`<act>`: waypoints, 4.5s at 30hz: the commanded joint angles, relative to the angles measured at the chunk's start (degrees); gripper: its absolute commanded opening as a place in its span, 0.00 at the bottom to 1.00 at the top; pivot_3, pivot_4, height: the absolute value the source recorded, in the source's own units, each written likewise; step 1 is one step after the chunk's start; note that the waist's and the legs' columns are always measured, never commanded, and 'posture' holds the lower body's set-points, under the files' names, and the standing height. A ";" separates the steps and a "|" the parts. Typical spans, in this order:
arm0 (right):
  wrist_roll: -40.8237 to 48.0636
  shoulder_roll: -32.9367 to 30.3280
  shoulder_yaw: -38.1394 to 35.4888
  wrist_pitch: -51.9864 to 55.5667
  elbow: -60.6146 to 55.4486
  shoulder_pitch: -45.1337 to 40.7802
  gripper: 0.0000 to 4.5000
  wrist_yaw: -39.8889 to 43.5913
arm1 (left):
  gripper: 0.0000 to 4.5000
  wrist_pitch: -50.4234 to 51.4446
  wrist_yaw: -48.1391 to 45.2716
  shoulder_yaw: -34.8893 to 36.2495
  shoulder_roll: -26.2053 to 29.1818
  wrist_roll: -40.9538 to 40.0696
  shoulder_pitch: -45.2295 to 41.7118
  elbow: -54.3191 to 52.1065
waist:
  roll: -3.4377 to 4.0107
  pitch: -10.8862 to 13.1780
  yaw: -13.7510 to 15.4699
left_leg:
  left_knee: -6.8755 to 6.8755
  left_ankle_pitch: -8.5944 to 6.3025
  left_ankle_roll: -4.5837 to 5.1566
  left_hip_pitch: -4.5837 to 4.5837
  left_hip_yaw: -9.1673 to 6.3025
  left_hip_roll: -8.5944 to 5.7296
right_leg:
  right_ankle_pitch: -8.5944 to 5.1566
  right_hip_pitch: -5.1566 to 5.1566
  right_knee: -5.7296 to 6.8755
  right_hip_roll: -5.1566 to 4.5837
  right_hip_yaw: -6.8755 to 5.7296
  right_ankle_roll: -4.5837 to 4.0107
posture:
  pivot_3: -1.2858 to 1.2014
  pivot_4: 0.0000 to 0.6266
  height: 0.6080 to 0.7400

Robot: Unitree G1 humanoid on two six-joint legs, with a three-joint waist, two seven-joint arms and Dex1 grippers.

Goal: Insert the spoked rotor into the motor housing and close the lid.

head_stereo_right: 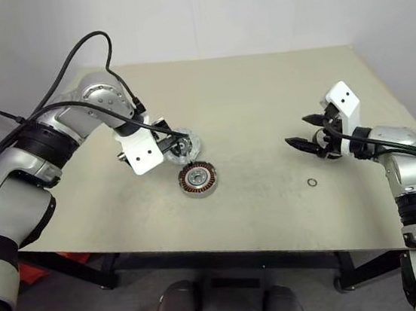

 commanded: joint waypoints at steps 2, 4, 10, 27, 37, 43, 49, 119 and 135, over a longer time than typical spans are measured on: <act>0.56 0.01 -1.31 -0.73 -1.74 -1.37 0.97 -0.81 | 1.00 0.55 -0.24 -1.09 0.21 -1.65 1.09 -2.03 | 0.00 0.00 0.02 | 0.01 0.00 0.00 0.01 0.00 0.00 | 0.00 0.00 0.03 0.00 0.00 0.00 | 0.52 0.00 1.00; 0.72 0.26 -1.48 -0.83 -2.07 -0.95 0.97 -1.16 | 1.00 1.07 -0.24 -1.64 0.32 -1.99 1.74 -2.95 | 0.00 0.00 0.01 | 0.04 0.00 0.00 0.01 0.00 0.00 | 0.00 -0.01 0.06 0.00 0.00 0.00 | 0.52 0.00 1.00; 1.00 0.79 -1.77 -0.91 -2.73 -0.61 0.97 -2.16 | 1.00 1.56 -0.24 -2.04 -1.40 -0.59 3.52 -3.21 | 0.00 0.00 0.02 | 0.15 0.01 -0.01 0.02 0.00 0.00 | 0.00 -0.03 0.23 -0.01 0.02 -0.01 | 0.52 0.00 1.00; 2.05 1.44 -2.67 0.24 -5.67 -0.04 0.97 -3.22 | 1.00 -1.79 8.40 0.53 -9.98 13.55 2.47 14.78 | -0.08 0.05 0.04 | 0.84 -0.01 0.00 0.03 -0.05 0.02 | 0.00 0.04 0.75 -0.07 0.05 -0.01 | 0.52 0.00 1.00; 2.49 1.43 -2.54 0.62 -6.51 0.40 0.97 -3.49 | 1.00 -2.56 11.83 2.20 -15.27 16.46 0.80 20.41 | -0.09 0.05 0.73 | 0.84 -0.03 0.04 -0.02 -0.08 0.01 | 0.00 0.04 0.74 -0.17 0.01 -0.01 | 0.52 0.00 1.00; 2.58 1.31 -2.74 0.62 -6.79 1.03 0.97 -3.65 | 1.00 -2.67 9.44 4.19 -16.95 14.99 0.61 19.61 | -0.10 0.06 1.62 | 0.84 -0.04 0.07 -0.06 -0.07 -0.02 | 0.00 0.03 0.73 -0.34 0.00 -0.01 | 0.52 0.00 1.00; 2.65 1.37 -2.91 0.72 -7.06 1.23 0.97 -3.99 | 1.00 -2.40 8.29 5.28 -17.70 15.06 0.55 19.27 | -0.10 0.06 1.62 | 0.83 -0.04 0.07 -0.07 -0.07 0.00 | 0.00 0.00 0.73 -0.33 -0.03 -0.01 | 0.52 0.00 1.00; 2.58 2.89 -3.58 -1.61 -4.44 0.23 0.97 -9.55 | 0.47 -1.27 14.01 4.77 -20.28 23.25 2.29 25.83 | -0.06 0.04 1.23 | 0.58 -0.04 0.06 -0.02 -0.08 0.00 | -0.02 -0.05 0.59 -0.33 -0.03 0.02 | 0.52 0.00 1.00; 2.40 3.34 -3.32 -2.27 -4.77 0.62 0.97 -9.48 | 0.47 0.13 24.11 11.06 -29.30 20.25 -5.56 29.10 | -0.30 0.20 1.35 | 0.63 -0.21 0.39 -0.38 0.22 -0.18 | -0.08 -0.15 0.33 -0.79 -0.18 0.15 | 0.52 0.00 1.00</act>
